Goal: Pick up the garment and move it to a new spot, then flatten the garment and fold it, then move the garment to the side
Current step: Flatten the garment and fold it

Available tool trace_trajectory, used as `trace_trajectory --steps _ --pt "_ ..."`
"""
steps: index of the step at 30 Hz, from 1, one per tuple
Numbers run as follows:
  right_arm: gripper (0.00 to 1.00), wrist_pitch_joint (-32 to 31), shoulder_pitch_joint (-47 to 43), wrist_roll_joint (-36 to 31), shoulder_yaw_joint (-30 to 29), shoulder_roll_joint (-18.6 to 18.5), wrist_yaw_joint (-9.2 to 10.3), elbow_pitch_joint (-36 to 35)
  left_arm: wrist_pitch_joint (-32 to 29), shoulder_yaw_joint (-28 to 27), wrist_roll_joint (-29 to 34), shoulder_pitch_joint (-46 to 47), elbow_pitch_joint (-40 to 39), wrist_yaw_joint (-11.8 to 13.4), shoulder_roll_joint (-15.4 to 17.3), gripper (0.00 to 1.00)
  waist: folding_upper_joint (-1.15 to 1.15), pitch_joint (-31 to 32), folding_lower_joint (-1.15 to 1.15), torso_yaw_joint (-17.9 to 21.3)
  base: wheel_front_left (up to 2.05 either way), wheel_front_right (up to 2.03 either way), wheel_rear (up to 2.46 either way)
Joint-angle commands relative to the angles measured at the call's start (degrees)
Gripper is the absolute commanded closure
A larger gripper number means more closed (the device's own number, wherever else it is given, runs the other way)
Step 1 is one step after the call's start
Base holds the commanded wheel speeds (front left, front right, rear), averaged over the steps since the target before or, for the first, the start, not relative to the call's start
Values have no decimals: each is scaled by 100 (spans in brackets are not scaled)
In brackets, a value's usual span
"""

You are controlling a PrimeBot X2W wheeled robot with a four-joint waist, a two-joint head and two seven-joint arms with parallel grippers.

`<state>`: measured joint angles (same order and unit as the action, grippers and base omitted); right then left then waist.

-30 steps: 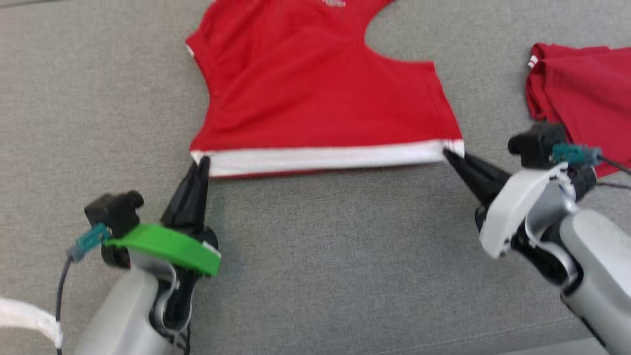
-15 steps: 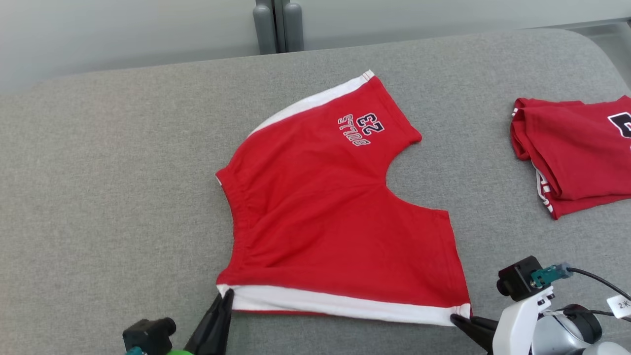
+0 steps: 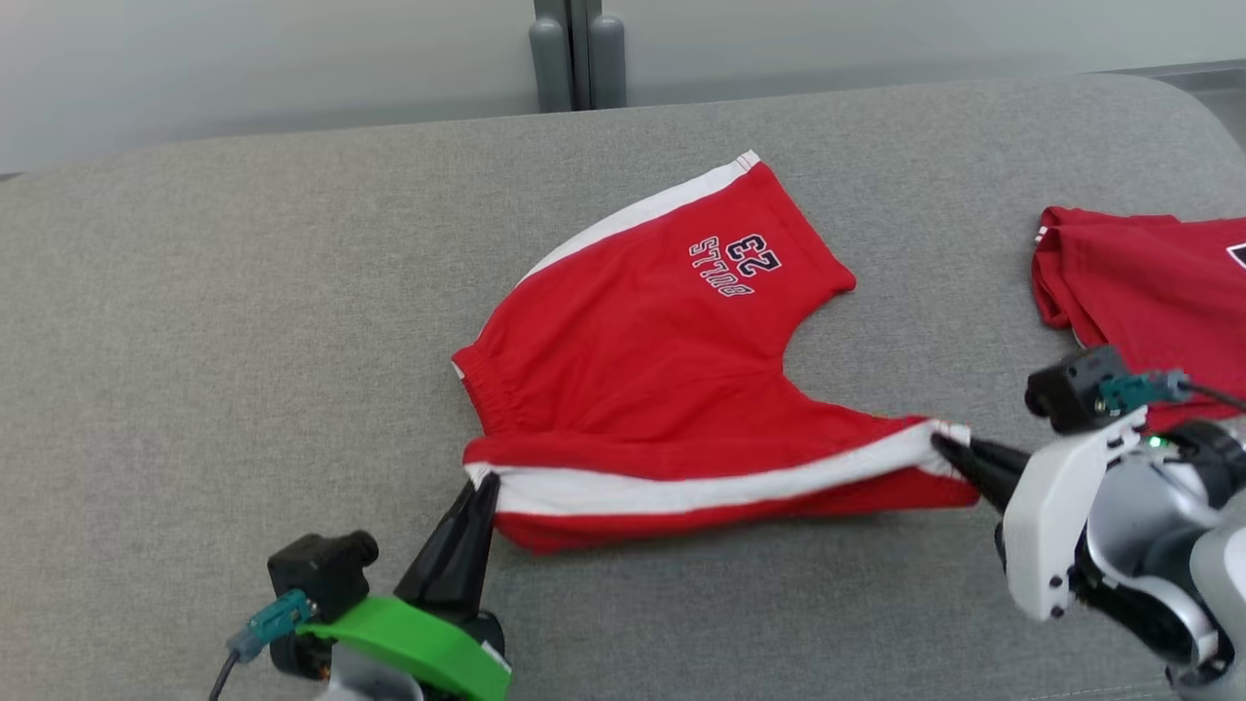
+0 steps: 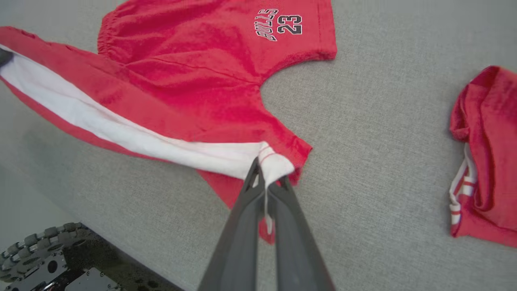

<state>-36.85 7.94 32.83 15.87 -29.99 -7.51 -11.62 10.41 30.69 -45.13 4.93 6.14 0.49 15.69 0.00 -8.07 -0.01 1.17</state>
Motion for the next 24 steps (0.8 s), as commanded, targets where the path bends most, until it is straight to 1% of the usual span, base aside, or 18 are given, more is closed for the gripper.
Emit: trace_trajectory --steps 1,8,14,18,22,24 --pt "100 81 306 -53 40 -80 6 118 20 -20 96 280 90 -31 -53 100 0 -141 1 -74 0 0 0" --pt "100 558 1803 -42 451 -168 5 898 75 -53 133 1314 689 -188 -394 100 0 -641 1 -267 0 0 0" --pt "100 985 2983 -142 917 -208 5 1728 206 -128 198 2072 1193 -208 -715 100 0 -1054 1 -475 0 0 0" --pt "100 1355 3640 -229 1109 -183 5 2310 310 -206 243 2500 1530 -128 -920 100 0 -1301 1 -632 0 0 0" --pt "100 1705 4219 -426 1293 -134 6 2878 393 -298 323 2827 1866 -14 -1045 100 0 -1540 1 -727 0 0 0" --pt "100 1861 4480 -500 1361 -106 7 3169 433 -339 368 2956 1993 2 -1096 100 0 -1651 1 -767 0 0 0"
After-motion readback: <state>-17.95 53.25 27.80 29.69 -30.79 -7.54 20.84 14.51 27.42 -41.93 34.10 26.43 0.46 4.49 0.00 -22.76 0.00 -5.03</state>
